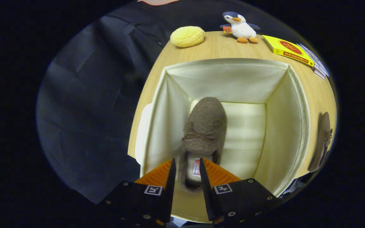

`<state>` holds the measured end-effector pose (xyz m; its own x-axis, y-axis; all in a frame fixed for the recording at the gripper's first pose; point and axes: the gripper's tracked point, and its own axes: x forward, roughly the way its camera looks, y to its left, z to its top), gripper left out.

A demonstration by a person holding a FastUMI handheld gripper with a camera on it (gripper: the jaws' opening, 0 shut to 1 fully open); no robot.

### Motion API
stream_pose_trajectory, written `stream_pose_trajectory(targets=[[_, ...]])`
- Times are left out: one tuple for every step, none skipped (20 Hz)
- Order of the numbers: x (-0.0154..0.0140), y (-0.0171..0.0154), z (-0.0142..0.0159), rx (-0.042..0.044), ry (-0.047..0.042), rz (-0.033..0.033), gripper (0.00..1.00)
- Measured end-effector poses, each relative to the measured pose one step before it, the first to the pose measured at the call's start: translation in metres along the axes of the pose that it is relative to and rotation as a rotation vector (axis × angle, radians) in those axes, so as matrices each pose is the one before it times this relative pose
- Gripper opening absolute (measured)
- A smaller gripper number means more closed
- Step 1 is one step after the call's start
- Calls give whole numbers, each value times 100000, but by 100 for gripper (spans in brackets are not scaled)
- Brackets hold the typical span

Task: Open the storage box then place both shoes into the box .Put the left shoe in first, then the right shoe, with the right side of both shoes facing outward in a uniform manner.

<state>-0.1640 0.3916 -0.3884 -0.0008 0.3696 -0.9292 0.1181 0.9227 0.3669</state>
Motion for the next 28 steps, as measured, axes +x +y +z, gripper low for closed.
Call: stream_pose_trajectory(targets=[[-1087,119,171,-2296,-1815,1463,48],[-1214,-234,142,-2048,-2026,761,56],[-1188,-339,310,-1462,-2358,680,60],[-1242,-449,302,-1038,-2608,614,68],[-1157,-570,397,-877,-2475,573,72],[-1212,-813,351,-434,-2156,44,78],[-1256,-1102,419,36,-2663,-176,81],[-1038,-1223,250,372,-2520,-631,85],[-962,-1276,248,595,-2155,-922,87],[-902,-1634,143,775,-2027,-1314,89],[-858,-1641,150,841,-1533,-1683,90],[-639,-1736,-17,787,-1558,-1478,92],[-734,-1939,-3,924,-625,-1958,93],[-830,-1982,-361,1398,540,-1647,93],[-697,-2035,54,1660,-1155,-1621,93],[-758,-2416,244,1762,-1916,-2392,95],[-536,-2363,73,1609,-1363,-2612,96],[-428,-2342,-222,1517,-731,-2513,96],[-220,-2093,-181,1082,-395,-1747,96],[-199,-2116,-355,582,-272,-2006,96],[-95,-1884,-97,126,-826,-1590,96],[335,-1786,-237,9,-368,-1366,96],[229,-1482,-498,236,355,-185,96],[232,-1403,-494,163,-250,-513,96],[81,-1385,-503,-431,-125,-1053,96],[410,-1595,-508,-902,-23,-1592,96],[494,-1467,-362,-835,-53,-1946,95],[628,-1373,-392,-815,47,-1506,95]])
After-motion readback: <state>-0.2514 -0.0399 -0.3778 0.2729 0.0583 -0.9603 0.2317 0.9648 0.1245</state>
